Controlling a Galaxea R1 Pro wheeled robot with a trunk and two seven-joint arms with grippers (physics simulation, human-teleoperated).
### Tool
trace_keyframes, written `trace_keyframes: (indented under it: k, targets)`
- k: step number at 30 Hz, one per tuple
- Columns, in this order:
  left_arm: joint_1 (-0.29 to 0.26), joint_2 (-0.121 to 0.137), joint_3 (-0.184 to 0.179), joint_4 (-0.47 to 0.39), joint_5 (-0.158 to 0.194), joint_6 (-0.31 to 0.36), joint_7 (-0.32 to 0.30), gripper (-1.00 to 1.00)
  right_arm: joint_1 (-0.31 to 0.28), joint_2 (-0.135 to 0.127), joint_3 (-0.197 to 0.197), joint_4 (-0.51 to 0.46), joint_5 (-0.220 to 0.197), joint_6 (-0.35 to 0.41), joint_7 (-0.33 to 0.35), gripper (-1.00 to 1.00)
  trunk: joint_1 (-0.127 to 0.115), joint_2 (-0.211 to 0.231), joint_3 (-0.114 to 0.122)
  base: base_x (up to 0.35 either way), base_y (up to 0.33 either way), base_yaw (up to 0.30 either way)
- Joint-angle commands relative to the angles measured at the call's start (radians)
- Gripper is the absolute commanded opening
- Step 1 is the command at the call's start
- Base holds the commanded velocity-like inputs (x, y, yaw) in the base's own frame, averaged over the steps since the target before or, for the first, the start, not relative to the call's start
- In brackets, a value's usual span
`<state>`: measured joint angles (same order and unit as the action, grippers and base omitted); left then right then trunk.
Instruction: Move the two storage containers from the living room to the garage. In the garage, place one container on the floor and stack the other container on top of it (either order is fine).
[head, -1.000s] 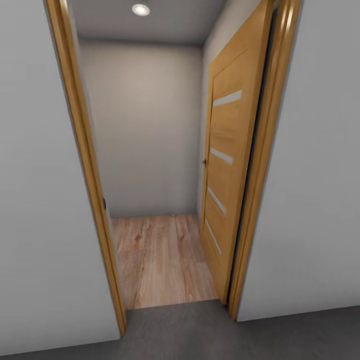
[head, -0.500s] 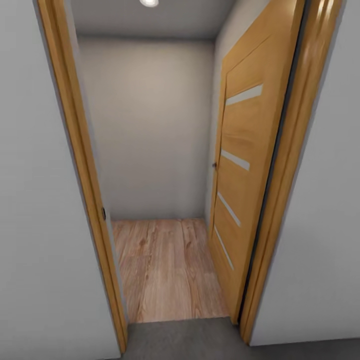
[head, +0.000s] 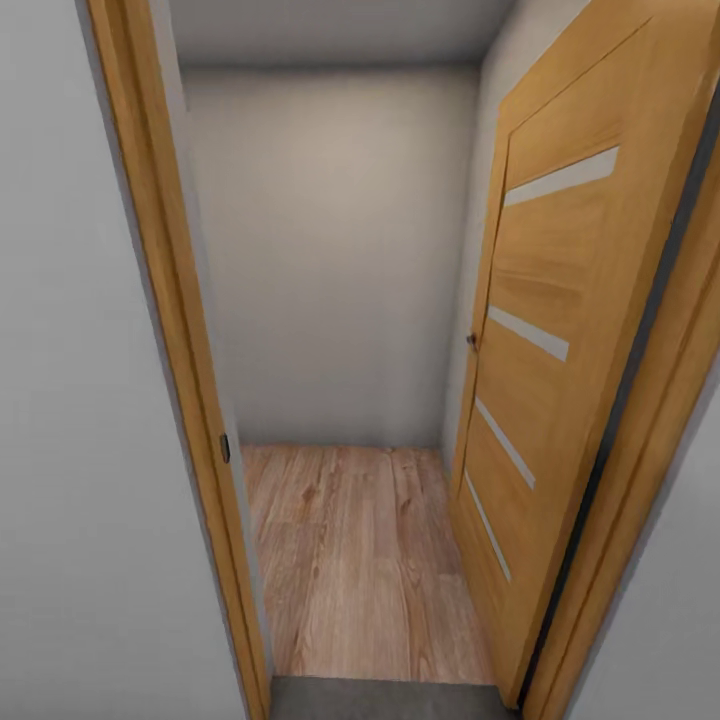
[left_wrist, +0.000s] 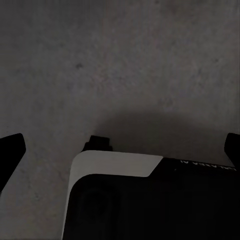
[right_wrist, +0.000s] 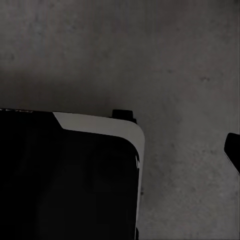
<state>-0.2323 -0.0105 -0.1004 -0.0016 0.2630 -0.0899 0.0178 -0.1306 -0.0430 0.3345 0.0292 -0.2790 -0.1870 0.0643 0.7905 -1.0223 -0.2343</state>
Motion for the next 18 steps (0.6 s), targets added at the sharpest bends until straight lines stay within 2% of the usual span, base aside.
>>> trace_keyframes:
  k: [1,18]
  targets:
    - [-0.001,0.0,-0.009,0.001,0.009,-0.004,0.002,1.0,-0.001,0.0,0.006,0.003,-0.011,-0.006,0.006,1.0,0.001,-0.001,-0.001,0.322,0.0,0.015]
    - [-0.001,0.0,-0.009,0.001,0.008,-0.002,0.002,1.0,-0.001,0.001,0.006,0.003,-0.01,-0.006,0.006,1.0,0.001,-0.001,-0.001,0.322,-0.004,0.001]
